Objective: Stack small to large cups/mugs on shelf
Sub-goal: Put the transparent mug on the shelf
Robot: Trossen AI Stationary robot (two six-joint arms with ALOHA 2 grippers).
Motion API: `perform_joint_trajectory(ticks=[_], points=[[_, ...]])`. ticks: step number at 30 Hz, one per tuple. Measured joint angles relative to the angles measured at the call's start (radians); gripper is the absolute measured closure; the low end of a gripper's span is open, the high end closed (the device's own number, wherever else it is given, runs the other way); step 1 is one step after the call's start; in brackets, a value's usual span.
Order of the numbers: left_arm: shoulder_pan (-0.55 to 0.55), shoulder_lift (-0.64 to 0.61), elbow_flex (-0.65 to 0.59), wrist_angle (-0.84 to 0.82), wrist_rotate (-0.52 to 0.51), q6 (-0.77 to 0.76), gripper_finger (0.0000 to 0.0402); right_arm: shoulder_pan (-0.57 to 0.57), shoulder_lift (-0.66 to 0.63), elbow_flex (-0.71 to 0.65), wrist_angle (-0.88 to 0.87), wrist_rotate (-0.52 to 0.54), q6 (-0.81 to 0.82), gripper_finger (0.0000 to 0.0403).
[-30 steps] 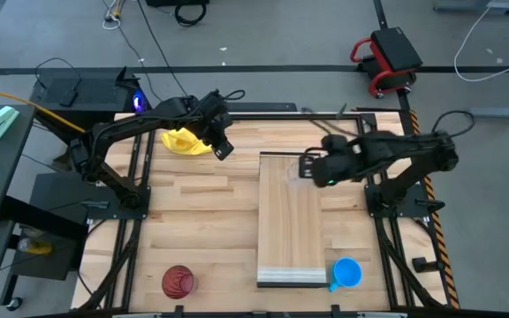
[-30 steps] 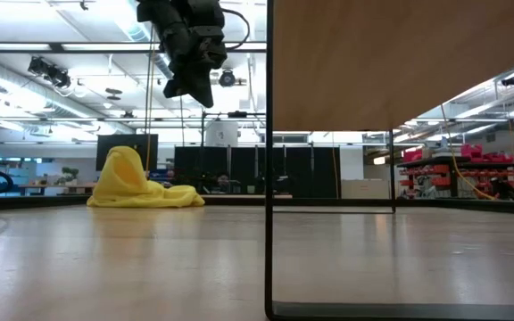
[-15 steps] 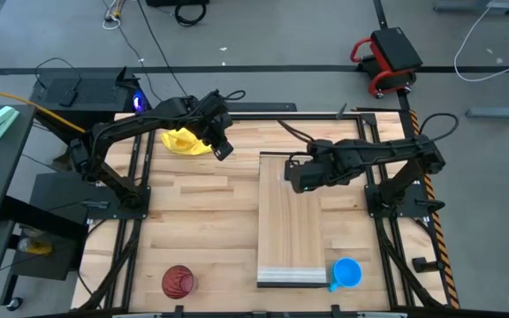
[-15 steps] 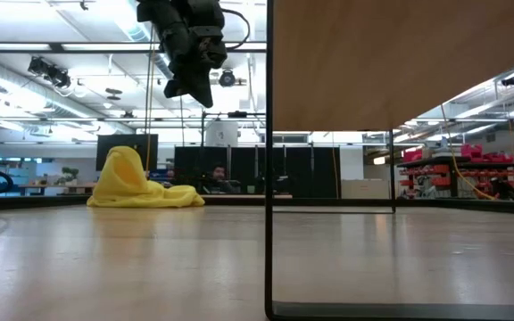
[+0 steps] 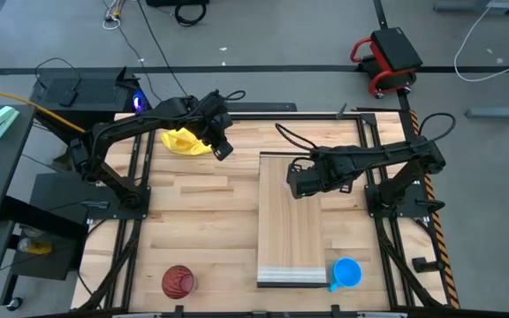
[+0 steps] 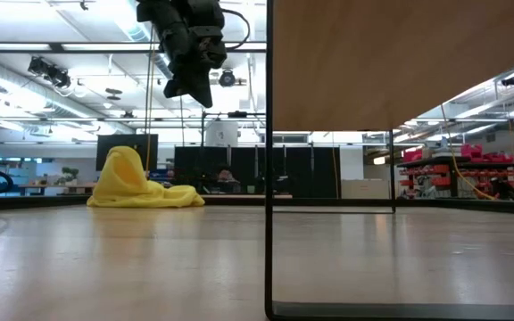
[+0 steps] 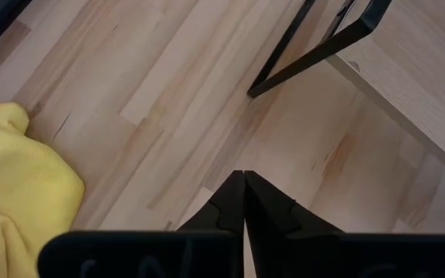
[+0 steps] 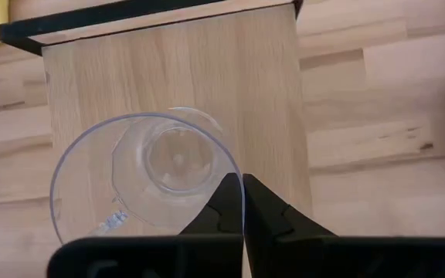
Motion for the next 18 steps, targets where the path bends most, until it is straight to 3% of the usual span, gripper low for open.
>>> perform_joint_trajectory(ticks=[18], points=[[0.0,0.0,0.0,0.001,0.0,0.002,0.039,-0.008,-0.001,-0.003,0.0,-0.028,0.023,0.0401]])
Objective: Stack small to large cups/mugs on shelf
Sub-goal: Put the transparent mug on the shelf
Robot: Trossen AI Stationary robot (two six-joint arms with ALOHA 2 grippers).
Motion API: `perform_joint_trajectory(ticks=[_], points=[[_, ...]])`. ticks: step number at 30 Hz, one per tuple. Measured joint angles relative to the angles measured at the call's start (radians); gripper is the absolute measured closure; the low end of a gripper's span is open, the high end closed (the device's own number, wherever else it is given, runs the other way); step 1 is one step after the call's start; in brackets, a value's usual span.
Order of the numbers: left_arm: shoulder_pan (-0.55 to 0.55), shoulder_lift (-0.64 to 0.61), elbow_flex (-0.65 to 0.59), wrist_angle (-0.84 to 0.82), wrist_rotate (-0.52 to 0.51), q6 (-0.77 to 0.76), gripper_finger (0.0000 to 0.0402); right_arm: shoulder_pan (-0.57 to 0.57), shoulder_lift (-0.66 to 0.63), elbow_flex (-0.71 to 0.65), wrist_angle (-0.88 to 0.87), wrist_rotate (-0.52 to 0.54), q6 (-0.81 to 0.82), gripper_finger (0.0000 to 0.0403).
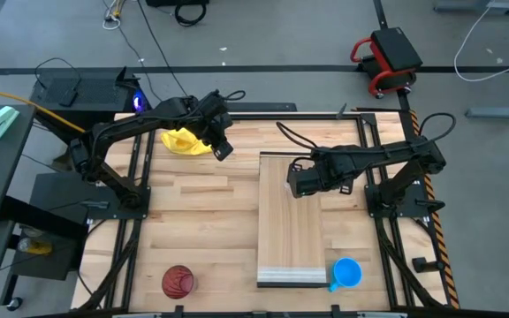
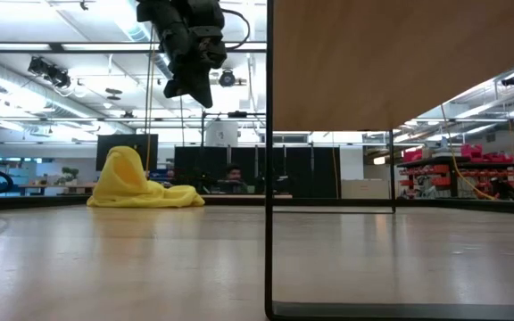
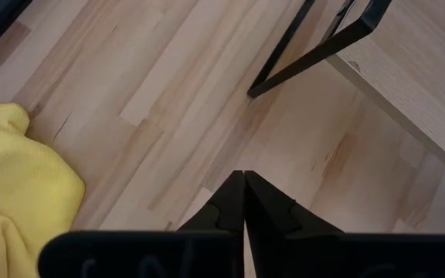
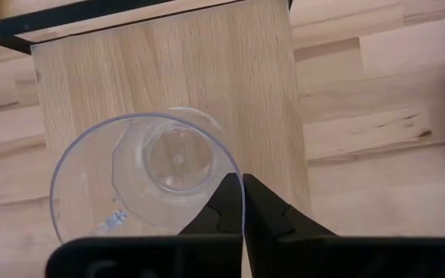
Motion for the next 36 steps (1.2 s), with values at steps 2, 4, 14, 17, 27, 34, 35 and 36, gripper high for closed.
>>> perform_joint_trajectory(ticks=[2,4,14,17,27,34,35,36], points=[[0.0,0.0,0.0,0.0,0.0,0.0,0.0391,0.0,0.0,0.0,0.0,-0.001,-0.005,0.0397],[0.0,0.0,0.0,0.0,0.0,0.0,0.0389,0.0,0.0,0.0,0.0,-0.014,-0.008,0.0393],[0.0,0.0,0.0,0.001,0.0,0.0,0.0379,0.0,0.0,0.0,0.008,-0.026,-0.025,0.0365],[0.0,0.0,0.0,0.001,0.0,0.0,0.0386,-0.005,0.0,0.0,0.025,-0.026,-0.043,0.0357],[0.0,0.0,0.0,0.001,0.0,0.003,0.0378,-0.019,0.0,0.007,0.037,0.03,-0.096,0.0331],[0.0,0.0,0.0,0.001,0.0,0.008,0.037,-0.014,-0.003,0.065,0.027,0.035,-0.191,0.0325],[0.0,0.0,0.0,0.002,0.0,0.008,0.0371,-0.014,-0.005,0.081,0.021,0.035,-0.21,0.0326],[0.0,0.0,0.0,0.002,0.0,0.008,0.0372,-0.013,-0.01,0.097,0.012,0.035,-0.226,0.0326]])
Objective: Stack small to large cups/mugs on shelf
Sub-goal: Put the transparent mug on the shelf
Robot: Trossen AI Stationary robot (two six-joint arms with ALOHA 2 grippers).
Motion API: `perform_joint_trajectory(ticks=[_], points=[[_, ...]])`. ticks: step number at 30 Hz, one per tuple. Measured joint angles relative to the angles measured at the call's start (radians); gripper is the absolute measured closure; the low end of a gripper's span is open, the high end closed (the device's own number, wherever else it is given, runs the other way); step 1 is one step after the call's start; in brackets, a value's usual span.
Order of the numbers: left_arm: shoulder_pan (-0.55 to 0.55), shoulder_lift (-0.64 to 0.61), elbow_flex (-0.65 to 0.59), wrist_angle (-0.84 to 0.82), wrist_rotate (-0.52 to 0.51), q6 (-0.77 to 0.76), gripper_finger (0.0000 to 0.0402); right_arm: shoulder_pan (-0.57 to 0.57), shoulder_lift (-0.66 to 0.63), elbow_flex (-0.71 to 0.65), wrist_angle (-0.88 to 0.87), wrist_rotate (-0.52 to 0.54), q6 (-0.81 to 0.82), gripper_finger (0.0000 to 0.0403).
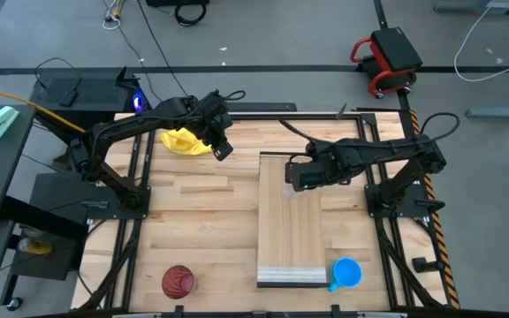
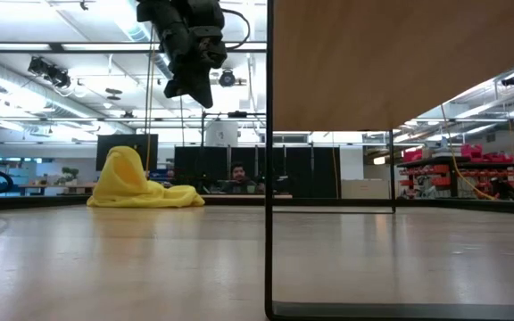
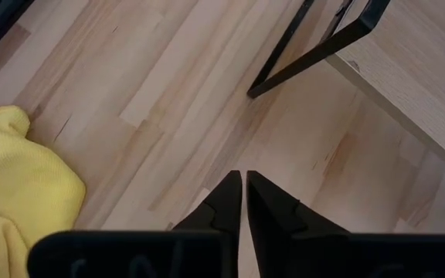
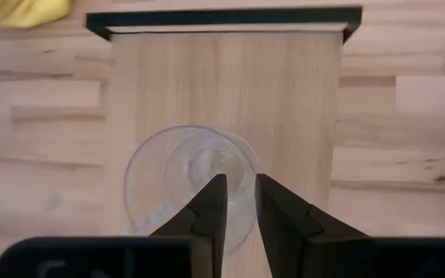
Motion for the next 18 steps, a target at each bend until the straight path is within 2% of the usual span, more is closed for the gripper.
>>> perform_joint_trajectory(ticks=[5,10,14,18], points=[[0.0,0.0,0.0,0.002,0.0,-0.007,0.0378,0.031,-0.042,0.047,-0.011,0.014,-0.105,0.0327],[-0.001,0.0,0.0,0.003,0.0,-0.037,0.0374,0.112,-0.126,0.006,-0.012,0.055,-0.213,0.0328],[-0.002,0.0,0.0,0.004,0.0,-0.075,0.0368,0.247,-0.214,-0.124,-0.012,0.067,-0.168,0.0344],[-0.014,0.0,0.0,0.008,0.0,-0.117,0.0369,0.444,-0.292,-0.325,-0.01,0.08,-0.035,0.0389]])
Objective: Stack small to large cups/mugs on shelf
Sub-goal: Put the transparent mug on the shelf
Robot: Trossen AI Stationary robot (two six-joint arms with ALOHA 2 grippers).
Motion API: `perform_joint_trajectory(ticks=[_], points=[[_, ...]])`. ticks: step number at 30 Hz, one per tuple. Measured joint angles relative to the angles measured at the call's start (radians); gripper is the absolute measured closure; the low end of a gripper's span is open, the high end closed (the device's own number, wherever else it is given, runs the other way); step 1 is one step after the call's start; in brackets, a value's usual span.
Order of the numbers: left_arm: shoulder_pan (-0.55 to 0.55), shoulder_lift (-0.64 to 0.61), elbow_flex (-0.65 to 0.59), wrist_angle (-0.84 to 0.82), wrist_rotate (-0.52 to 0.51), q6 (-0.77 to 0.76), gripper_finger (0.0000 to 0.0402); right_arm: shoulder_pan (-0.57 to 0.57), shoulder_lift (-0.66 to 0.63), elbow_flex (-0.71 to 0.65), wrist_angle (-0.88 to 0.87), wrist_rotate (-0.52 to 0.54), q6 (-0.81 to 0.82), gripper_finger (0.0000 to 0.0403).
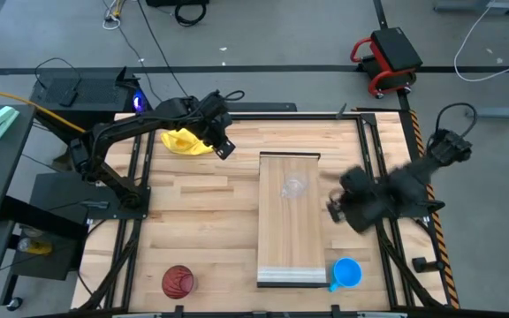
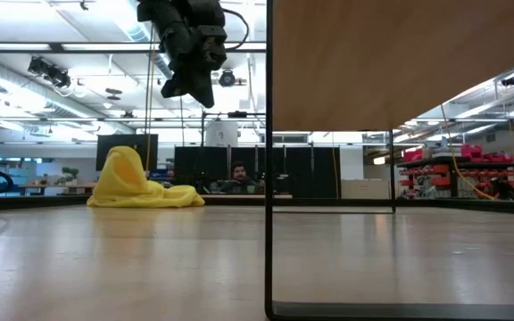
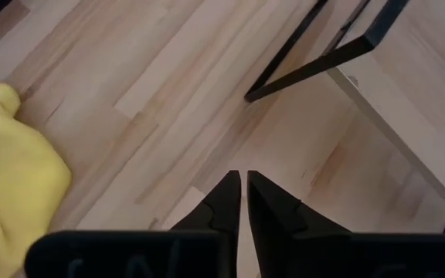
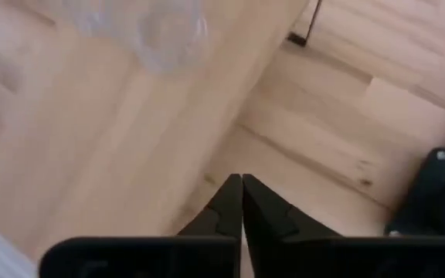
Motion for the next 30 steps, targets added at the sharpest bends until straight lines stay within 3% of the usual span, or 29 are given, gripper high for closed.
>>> perform_joint_trajectory(ticks=[5,11,15,21,30], points=[[-0.031,0.0,0.0,0.038,0.0,-0.052,0.0377,0.133,-0.042,-0.224,0.139,0.198,0.152,0.0394],[-0.075,0.0,0.0,0.103,0.0,-0.134,0.0375,0.095,-0.041,-0.433,0.503,0.236,-0.085,0.0399],[-0.104,0.0,0.0,0.129,0.0,-0.174,0.037,0.035,-0.043,-0.438,0.56,0.285,-0.225,0.04],[-0.15,0.0,0.0,0.178,0.0,-0.209,0.0377,-0.072,-0.038,-0.427,0.769,0.268,-0.533,0.0401],[-0.211,0.0,0.0,0.194,-0.01,-0.232,0.0381,-0.157,-0.032,-0.426,0.972,0.198,-0.746,0.0402]])
